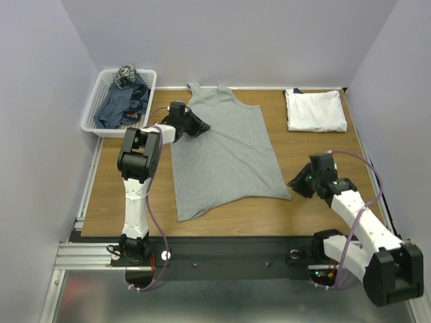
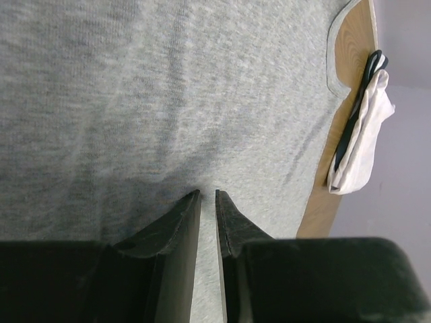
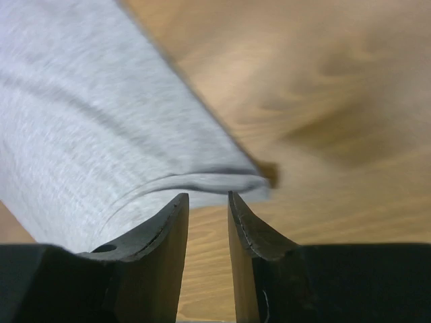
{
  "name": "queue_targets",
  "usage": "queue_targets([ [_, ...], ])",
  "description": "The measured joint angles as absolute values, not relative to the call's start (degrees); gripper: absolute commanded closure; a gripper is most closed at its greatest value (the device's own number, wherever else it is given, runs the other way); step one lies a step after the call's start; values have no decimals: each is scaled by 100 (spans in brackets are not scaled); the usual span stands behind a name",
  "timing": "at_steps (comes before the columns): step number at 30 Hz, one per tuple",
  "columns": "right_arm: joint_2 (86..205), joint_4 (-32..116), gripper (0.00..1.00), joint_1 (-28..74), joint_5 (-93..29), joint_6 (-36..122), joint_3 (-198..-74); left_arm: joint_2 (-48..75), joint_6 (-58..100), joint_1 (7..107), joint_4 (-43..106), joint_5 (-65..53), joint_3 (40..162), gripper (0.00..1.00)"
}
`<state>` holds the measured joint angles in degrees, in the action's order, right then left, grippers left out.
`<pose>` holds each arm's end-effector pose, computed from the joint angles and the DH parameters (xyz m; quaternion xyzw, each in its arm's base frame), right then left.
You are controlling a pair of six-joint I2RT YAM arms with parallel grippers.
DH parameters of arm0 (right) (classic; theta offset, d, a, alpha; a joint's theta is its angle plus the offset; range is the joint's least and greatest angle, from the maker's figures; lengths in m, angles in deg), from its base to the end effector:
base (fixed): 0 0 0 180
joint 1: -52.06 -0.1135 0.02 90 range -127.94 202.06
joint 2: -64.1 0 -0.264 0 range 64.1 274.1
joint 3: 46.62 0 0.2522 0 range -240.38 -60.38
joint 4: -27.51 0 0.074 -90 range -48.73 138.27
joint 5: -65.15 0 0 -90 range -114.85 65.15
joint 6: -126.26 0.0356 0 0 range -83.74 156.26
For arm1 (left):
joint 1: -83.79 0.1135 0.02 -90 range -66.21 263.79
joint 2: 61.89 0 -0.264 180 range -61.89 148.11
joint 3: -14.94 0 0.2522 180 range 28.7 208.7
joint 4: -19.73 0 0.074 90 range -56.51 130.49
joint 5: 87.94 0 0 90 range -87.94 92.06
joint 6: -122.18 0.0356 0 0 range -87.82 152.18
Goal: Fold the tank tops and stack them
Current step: Flatten the tank top out
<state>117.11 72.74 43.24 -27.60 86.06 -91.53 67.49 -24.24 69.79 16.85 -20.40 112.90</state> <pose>0.1739 0.0287 0.2010 0.3251 0.8916 0.1738 0.2631 0.4786 -0.1333 0.1350 -0.2123 0.8220 -0.4258 0.3130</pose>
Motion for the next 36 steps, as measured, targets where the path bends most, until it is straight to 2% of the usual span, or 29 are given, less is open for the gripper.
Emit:
queue_targets([
  [10, 13969, 6292, 65, 1942, -1995, 8243, -10712, 6749, -2330, 6962, 1796, -2022, 11360, 72],
  [21, 15687, 5951, 65, 989, -1274, 7950, -11407, 6753, -2273, 6938, 1881, -1983, 11406, 72],
  [29, 15663, 5811, 65, 663, -1214, 7998, -11081, 6753, -2273, 6925, 1879, -1957, 11406, 73],
  [36, 14662, 5916, 65, 613, -1274, 8175, -10264, 6753, -2273, 6922, 1875, -1955, 11406, 73],
])
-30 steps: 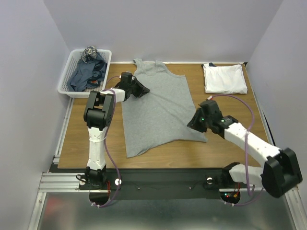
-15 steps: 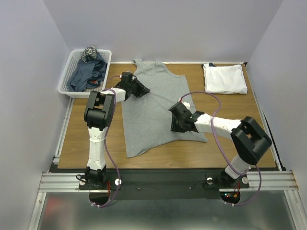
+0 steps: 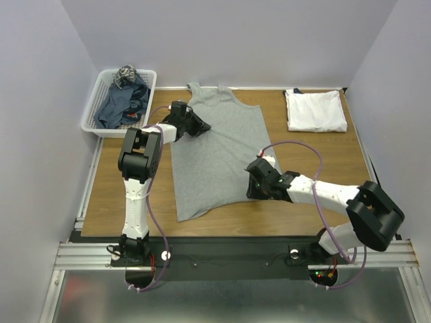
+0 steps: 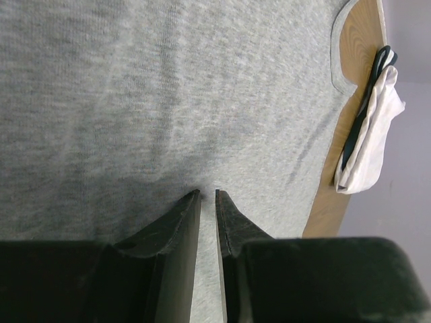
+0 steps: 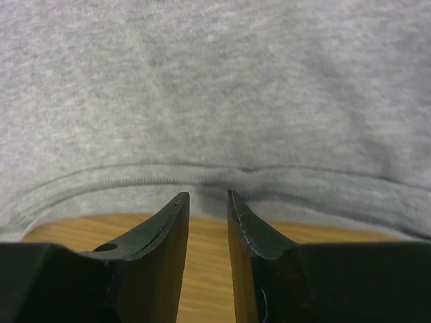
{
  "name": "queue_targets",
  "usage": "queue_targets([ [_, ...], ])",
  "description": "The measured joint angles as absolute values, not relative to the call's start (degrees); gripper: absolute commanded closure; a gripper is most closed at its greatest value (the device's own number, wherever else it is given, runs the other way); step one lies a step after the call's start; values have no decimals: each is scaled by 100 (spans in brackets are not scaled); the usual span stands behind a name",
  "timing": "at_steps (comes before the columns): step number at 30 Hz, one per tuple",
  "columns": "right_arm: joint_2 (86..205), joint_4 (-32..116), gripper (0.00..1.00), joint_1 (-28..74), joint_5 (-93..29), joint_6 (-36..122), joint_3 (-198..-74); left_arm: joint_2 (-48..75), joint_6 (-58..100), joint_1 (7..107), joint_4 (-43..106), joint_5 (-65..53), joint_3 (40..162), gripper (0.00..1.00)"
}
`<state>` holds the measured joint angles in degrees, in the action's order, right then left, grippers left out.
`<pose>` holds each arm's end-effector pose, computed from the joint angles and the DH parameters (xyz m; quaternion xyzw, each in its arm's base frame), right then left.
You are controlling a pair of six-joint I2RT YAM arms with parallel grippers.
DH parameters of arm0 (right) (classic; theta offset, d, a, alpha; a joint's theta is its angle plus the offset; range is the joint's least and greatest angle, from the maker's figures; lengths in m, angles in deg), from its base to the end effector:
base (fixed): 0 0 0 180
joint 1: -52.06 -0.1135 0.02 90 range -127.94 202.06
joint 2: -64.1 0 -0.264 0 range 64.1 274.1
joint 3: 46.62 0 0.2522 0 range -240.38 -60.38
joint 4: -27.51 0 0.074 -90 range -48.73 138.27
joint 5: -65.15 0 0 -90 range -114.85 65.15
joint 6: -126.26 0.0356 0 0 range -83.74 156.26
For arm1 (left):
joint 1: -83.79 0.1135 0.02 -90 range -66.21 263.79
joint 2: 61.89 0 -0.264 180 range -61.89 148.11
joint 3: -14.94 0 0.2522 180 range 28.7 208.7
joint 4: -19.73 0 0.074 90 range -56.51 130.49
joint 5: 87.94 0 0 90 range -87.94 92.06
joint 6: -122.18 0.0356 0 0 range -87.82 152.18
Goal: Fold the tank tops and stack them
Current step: Flatten the tank top out
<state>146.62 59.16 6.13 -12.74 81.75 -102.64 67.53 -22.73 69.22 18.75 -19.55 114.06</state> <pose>0.1923 0.1879 0.1703 0.0253 0.9564 0.1245 0.2631 0.4794 -0.1382 0.1378 -0.2034 0.8284 -0.4157 0.3155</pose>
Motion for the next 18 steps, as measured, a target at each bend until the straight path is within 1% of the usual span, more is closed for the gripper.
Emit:
queue_targets([
  [12, 13101, 6316, 65, 611, -1400, 8580, -9151, 6758, -2273, 6920, 1868, -1955, 11406, 73],
  [16, 12896, 6487, 65, 611, -1381, 8604, -9261, 6758, -2271, 6920, 1870, -1955, 11406, 73],
  [18, 13060, 6587, 65, 611, -1298, 8567, -9652, 6760, -2269, 6920, 1868, -1955, 11406, 73],
])
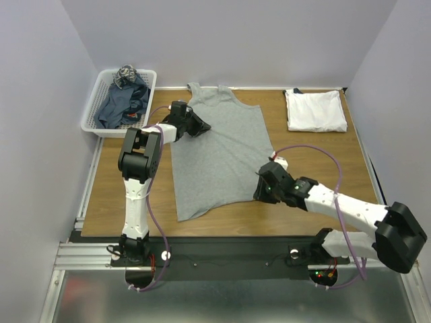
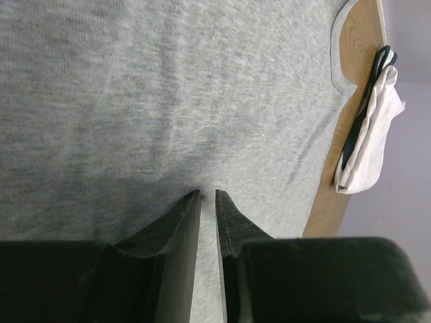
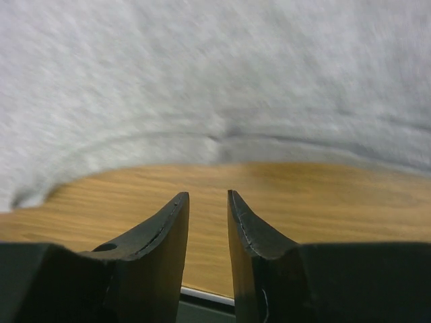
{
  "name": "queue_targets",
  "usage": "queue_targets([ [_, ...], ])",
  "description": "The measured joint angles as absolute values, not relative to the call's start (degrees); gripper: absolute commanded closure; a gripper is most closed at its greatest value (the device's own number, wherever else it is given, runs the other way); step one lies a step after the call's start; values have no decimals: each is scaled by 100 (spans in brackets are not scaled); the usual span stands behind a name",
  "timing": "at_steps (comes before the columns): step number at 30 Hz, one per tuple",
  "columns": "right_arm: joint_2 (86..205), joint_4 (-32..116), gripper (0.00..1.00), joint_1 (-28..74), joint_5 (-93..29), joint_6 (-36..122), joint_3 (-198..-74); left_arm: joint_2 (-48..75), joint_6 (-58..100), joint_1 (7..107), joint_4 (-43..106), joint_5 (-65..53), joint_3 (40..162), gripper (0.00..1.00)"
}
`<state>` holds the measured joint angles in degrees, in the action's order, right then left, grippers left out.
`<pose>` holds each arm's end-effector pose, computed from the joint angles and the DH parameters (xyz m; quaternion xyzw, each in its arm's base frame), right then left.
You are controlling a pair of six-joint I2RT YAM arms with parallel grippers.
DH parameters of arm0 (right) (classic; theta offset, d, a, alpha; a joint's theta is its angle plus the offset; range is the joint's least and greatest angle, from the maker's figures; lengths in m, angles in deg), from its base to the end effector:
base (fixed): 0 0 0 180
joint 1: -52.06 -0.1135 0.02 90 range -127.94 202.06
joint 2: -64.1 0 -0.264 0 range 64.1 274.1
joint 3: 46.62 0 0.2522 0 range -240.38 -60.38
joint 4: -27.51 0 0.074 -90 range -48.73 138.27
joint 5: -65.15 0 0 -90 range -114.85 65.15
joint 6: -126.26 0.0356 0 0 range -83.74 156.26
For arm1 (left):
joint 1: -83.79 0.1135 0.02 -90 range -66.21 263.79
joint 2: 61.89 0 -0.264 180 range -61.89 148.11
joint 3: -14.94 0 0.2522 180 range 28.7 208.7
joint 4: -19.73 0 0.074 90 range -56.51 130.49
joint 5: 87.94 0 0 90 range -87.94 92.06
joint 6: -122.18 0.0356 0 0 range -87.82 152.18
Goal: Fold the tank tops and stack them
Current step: Flatten the tank top out
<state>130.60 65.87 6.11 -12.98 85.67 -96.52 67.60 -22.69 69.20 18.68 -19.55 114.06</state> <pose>0.1575 0.1522 0.1944 0.0597 0.9471 0.1550 0.2745 0.4795 -0.1384 0.1373 -0.2030 0.8285 -0.4156 0.3156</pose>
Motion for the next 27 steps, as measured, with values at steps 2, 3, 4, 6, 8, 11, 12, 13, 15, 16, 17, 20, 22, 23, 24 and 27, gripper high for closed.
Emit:
queue_targets([
  [2, 13379, 6576, 65, 611, -1199, 8508, -10093, 6760, -2269, 6918, 1866, -1953, 11406, 73],
  [3, 13604, 6563, 65, 609, -1138, 8481, -10332, 6760, -2269, 6916, 1866, -1953, 11406, 73],
  [4, 13901, 6491, 65, 607, -1083, 8444, -10622, 6760, -2269, 6916, 1868, -1953, 11406, 73],
  [6, 14415, 6417, 65, 600, -1018, 8359, -11031, 6760, -2269, 6911, 1862, -1948, 11406, 73],
  [8, 14953, 6205, 65, 589, -1011, 8261, -11298, 6760, -2267, 6911, 1862, -1946, 11406, 73],
  [11, 15340, 6093, 65, 578, -1011, 8191, -11368, 6764, -2265, 6909, 1855, -1944, 11406, 73],
  [12, 15499, 6069, 65, 572, -1009, 8169, -11370, 6769, -2265, 6909, 1849, -1946, 11406, 73],
  [13, 15626, 6054, 65, 558, -1002, 8149, -11370, 6773, -2267, 6911, 1840, -1946, 11406, 73],
  [15, 15757, 6028, 65, 521, -998, 8145, -11370, 6775, -2267, 6909, 1831, -1946, 11406, 73],
  [16, 15801, 6025, 65, 495, -996, 8147, -11368, 6777, -2267, 6909, 1829, -1946, 11406, 73],
  [17, 15812, 6019, 65, 464, -981, 8149, -11363, 6779, -2267, 6907, 1827, -1946, 11406, 73],
  [20, 15799, 5938, 65, 333, -915, 8160, -11289, 6779, -2267, 6890, 1809, -1946, 11406, 73],
  [22, 15759, 5857, 65, 228, -847, 8202, -11153, 6782, -2267, 6887, 1803, -1942, 11406, 73],
  [23, 15683, 5785, 65, 161, -825, 8243, -11055, 6782, -2267, 6887, 1800, -1939, 11406, 73],
  [24, 15600, 5715, 65, 108, -808, 8300, -10926, 6782, -2267, 6887, 1798, -1937, 11406, 73],
  [27, 15372, 5584, 65, -21, -775, 8407, -10644, 6782, -2269, 6887, 1796, -1937, 11406, 73],
])
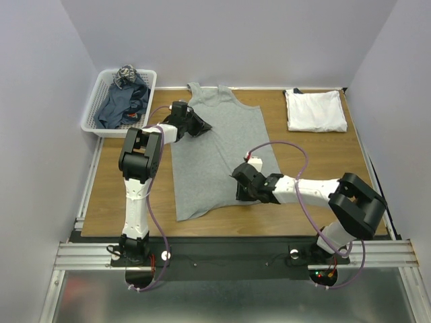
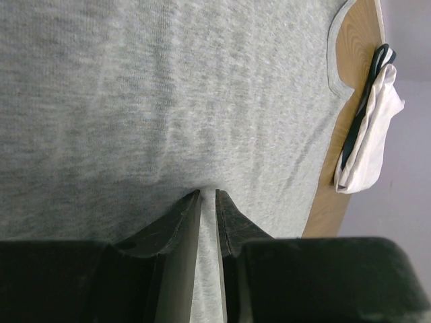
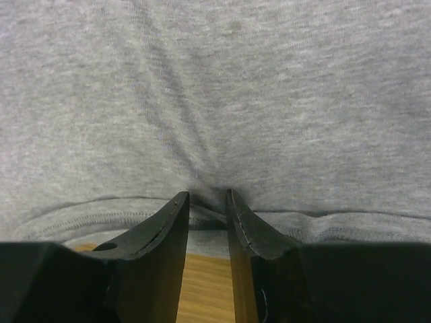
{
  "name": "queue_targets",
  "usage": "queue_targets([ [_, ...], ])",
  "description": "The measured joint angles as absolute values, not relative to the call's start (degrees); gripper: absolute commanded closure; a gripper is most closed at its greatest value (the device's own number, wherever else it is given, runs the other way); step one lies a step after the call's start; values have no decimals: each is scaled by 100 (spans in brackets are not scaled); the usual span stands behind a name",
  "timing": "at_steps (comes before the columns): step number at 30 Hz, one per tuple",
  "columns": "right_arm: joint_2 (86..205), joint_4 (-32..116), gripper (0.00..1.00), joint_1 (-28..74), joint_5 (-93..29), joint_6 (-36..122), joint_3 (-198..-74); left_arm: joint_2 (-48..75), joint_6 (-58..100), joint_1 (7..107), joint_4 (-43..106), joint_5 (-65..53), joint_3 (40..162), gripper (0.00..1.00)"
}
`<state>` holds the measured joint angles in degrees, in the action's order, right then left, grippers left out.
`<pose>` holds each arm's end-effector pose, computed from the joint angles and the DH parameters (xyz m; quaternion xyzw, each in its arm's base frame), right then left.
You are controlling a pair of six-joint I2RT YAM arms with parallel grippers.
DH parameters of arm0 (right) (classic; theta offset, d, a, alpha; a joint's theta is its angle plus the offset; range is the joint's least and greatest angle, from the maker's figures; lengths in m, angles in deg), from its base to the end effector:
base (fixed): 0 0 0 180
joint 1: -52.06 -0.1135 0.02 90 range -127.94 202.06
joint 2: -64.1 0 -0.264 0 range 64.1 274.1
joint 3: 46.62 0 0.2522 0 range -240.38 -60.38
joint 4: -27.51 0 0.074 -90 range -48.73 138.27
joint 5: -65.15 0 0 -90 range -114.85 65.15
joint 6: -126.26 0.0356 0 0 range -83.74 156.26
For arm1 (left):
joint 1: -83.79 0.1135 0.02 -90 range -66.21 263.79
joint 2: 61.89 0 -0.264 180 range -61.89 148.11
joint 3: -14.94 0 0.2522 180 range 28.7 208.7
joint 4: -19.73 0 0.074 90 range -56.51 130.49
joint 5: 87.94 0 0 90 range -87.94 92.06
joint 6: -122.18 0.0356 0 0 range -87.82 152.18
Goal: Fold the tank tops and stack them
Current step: Flatten the tank top out
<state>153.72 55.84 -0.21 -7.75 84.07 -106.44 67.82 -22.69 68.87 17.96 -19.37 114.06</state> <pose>0.1883 0.2262 0.1604 0.0038 0.9518 0.1163 0.2839 0.4794 -0.1412 0.1366 -0.2000 0.8273 -0.4173 0.3186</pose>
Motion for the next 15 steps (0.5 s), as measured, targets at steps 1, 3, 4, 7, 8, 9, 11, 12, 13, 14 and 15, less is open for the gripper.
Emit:
queue_targets([
  [1, 15300, 5549, 65, -49, -771, 8457, -10557, 6784, -2269, 6885, 1796, -1937, 11406, 73],
  [3, 15152, 5435, 65, -99, -771, 8565, -10367, 6786, -2271, 6883, 1792, -1939, 11406, 73],
  [4, 15060, 5403, 65, -134, -769, 8615, -10264, 6786, -2271, 6879, 1792, -1942, 11406, 73],
  [7, 14787, 5403, 65, -215, -771, 8752, -10002, 6790, -2271, 6872, 1790, -1953, 11406, 73],
  [8, 14682, 5407, 65, -239, -771, 8781, -9912, 6790, -2271, 6868, 1790, -1957, 11406, 73],
  [9, 14537, 5435, 65, -252, -771, 8838, -9805, 6790, -2271, 6863, 1790, -1961, 11406, 73],
  [11, 14297, 5507, 65, -259, -775, 8914, -9634, 6793, -2271, 6850, 1790, -1961, 11406, 73],
  [12, 14216, 5549, 65, -266, -777, 8945, -9575, 6793, -2271, 6848, 1787, -1957, 11406, 73],
  [13, 14081, 5604, 65, -279, -780, 8986, -9484, 6793, -2273, 6848, 1785, -1959, 11406, 73],
  [14, 13989, 5652, 65, -283, -790, 9013, -9427, 6801, -2273, 6848, 1783, -1959, 11406, 73],
  [15, 13862, 5746, 65, -290, -797, 9041, -9348, 6804, -2276, 6848, 1779, -1961, 11406, 73],
])
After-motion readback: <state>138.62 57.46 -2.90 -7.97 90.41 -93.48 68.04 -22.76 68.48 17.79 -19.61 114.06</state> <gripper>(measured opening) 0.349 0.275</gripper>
